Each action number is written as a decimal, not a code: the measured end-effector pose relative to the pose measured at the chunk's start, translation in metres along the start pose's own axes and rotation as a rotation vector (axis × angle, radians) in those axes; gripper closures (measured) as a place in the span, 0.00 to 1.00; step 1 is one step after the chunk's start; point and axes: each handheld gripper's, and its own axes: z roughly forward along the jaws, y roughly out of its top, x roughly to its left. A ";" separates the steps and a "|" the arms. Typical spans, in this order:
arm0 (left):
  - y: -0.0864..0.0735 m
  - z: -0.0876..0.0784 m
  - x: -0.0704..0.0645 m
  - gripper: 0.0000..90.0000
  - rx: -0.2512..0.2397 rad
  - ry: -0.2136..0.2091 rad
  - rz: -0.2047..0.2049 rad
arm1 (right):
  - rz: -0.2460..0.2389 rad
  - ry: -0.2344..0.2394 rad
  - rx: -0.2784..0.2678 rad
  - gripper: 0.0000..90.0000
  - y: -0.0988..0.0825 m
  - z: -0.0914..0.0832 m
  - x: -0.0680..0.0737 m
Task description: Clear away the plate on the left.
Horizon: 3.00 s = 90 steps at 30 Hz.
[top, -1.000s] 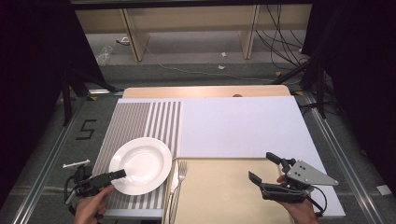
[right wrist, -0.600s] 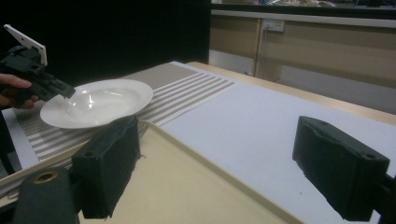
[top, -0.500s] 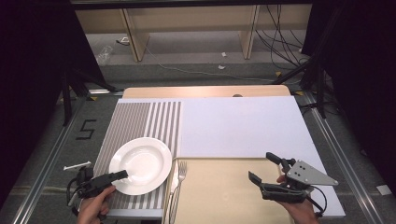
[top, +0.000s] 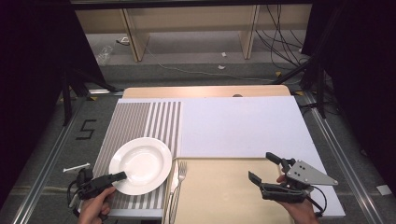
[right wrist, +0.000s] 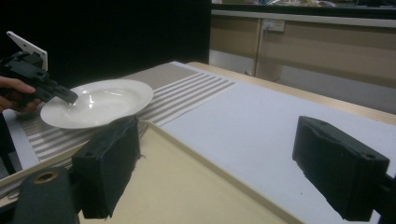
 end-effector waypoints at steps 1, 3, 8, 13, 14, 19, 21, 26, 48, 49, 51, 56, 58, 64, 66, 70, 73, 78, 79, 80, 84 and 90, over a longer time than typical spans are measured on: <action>0.000 0.000 0.001 0.66 -0.001 -0.002 -0.005 | 0.001 0.000 0.000 0.18 0.000 0.000 0.000; 0.000 0.001 0.003 0.69 -0.001 -0.017 -0.032 | 0.000 -0.001 0.001 0.18 0.000 0.000 0.000; 0.000 0.002 0.005 0.75 0.002 -0.014 -0.041 | 0.000 0.000 0.000 0.18 0.000 0.000 0.000; 0.000 0.002 0.009 0.81 -0.002 -0.042 -0.085 | -0.002 -0.001 0.000 0.18 0.000 0.000 0.000; 0.000 0.002 0.011 0.82 -0.005 -0.059 -0.101 | -0.001 0.000 0.000 0.18 0.000 0.000 0.000; -0.001 0.002 0.017 0.87 -0.010 -0.114 -0.156 | -0.001 0.000 0.000 0.18 0.000 0.000 0.000; -0.001 0.002 0.016 0.87 -0.019 -0.114 -0.157 | -0.002 -0.001 -0.001 0.18 0.000 0.000 0.000; -0.001 0.002 0.017 0.88 -0.031 -0.127 -0.177 | -0.002 0.000 0.000 0.18 0.000 0.000 0.000; 0.000 -0.001 0.016 0.89 -0.047 -0.161 -0.174 | 0.001 0.002 -0.001 0.18 0.000 0.000 0.000; 0.000 -0.001 0.016 0.89 -0.049 -0.163 -0.173 | 0.000 0.002 -0.001 0.18 0.000 0.000 -0.001; 0.000 -0.001 0.016 0.89 -0.048 -0.172 -0.178 | 0.002 0.001 -0.001 0.18 0.000 0.000 -0.001; -0.001 -0.001 0.017 0.89 -0.051 -0.192 -0.190 | 0.001 0.003 -0.002 0.18 0.000 0.000 -0.001; -0.001 -0.001 0.016 0.89 -0.049 -0.194 -0.179 | 0.002 0.002 -0.001 0.18 0.000 0.000 -0.001; -0.004 0.000 0.009 0.89 -0.034 -0.215 -0.163 | 0.002 0.002 0.000 0.18 0.000 0.000 -0.001; -0.006 0.001 0.007 0.89 -0.032 -0.224 -0.159 | 0.005 0.001 -0.002 0.18 0.000 0.000 -0.001; -0.009 0.002 0.002 0.89 -0.018 -0.241 -0.152 | 0.004 0.001 0.000 0.18 0.000 0.000 -0.001; -0.011 0.004 -0.002 0.89 -0.013 -0.262 -0.149 | 0.005 0.002 -0.003 0.18 0.000 0.000 -0.001; -0.015 0.007 -0.011 0.89 0.008 -0.291 -0.135 | 0.002 0.001 -0.003 0.18 0.000 0.000 -0.001; -0.016 0.008 -0.013 0.89 0.013 -0.295 -0.133 | 0.002 0.001 -0.004 0.18 0.000 0.000 -0.001; -0.017 0.008 -0.014 0.89 0.022 -0.298 -0.126 | 0.001 0.002 -0.003 0.18 0.000 0.000 -0.002; -0.021 0.012 -0.021 0.89 0.040 -0.320 -0.110 | 0.002 0.001 -0.002 0.18 0.000 0.000 -0.002; -0.027 0.018 -0.030 0.89 0.073 -0.343 -0.096 | 0.005 -0.001 -0.002 0.18 0.000 0.001 -0.002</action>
